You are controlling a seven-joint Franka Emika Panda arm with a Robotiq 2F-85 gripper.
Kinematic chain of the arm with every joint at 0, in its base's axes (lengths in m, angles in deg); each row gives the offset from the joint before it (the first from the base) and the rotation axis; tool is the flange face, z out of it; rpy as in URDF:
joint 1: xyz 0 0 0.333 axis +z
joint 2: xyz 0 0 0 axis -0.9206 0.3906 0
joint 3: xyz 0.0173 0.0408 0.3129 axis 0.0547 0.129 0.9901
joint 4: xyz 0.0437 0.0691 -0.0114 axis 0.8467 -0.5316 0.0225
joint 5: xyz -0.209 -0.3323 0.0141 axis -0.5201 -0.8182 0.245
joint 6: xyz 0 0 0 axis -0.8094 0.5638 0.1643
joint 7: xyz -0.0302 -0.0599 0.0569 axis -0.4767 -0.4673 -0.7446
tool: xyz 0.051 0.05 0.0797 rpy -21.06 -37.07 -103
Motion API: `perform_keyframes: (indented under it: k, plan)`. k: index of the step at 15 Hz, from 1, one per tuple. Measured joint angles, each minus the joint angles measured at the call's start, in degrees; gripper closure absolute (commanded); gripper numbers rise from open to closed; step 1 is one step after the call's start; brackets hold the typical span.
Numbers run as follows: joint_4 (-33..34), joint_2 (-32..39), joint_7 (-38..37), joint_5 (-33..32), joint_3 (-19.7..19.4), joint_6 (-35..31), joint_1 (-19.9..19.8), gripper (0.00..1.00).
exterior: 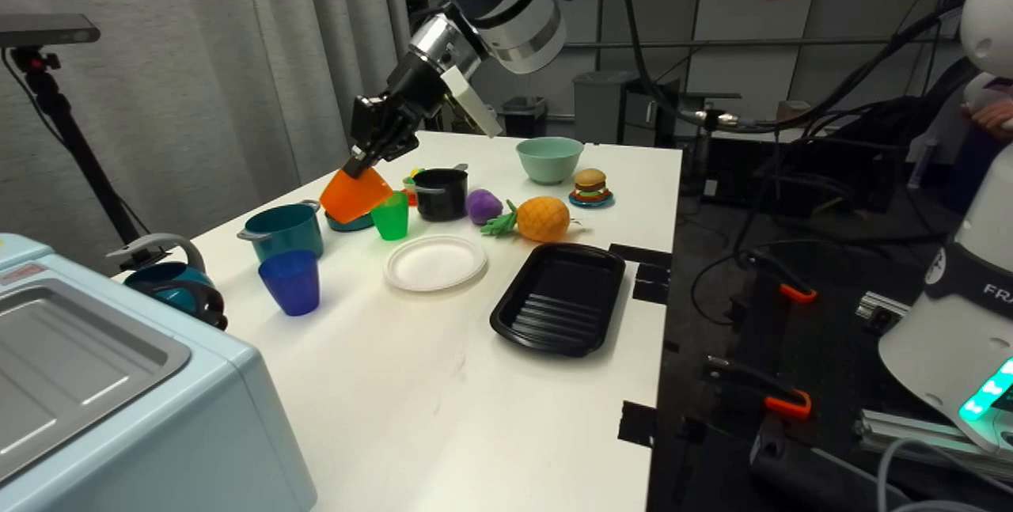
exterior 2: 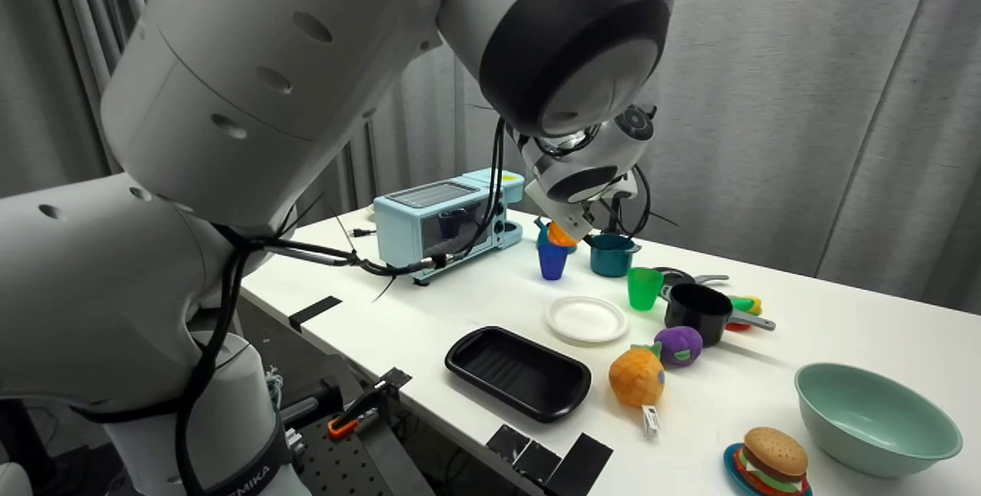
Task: Pour the fries out of the orange cup and onto the white plate
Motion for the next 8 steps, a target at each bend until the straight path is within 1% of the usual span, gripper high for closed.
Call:
perform_keyframes:
  k: [3, 8]
  plan:
    - [0.63, 2.86, 0.76, 2.94, 2.37, 3.54, -2.48, 0.99]
    - [1.3, 4.71, 0.71, 7.07, 2.81, 4.41, -2.9, 0.99]
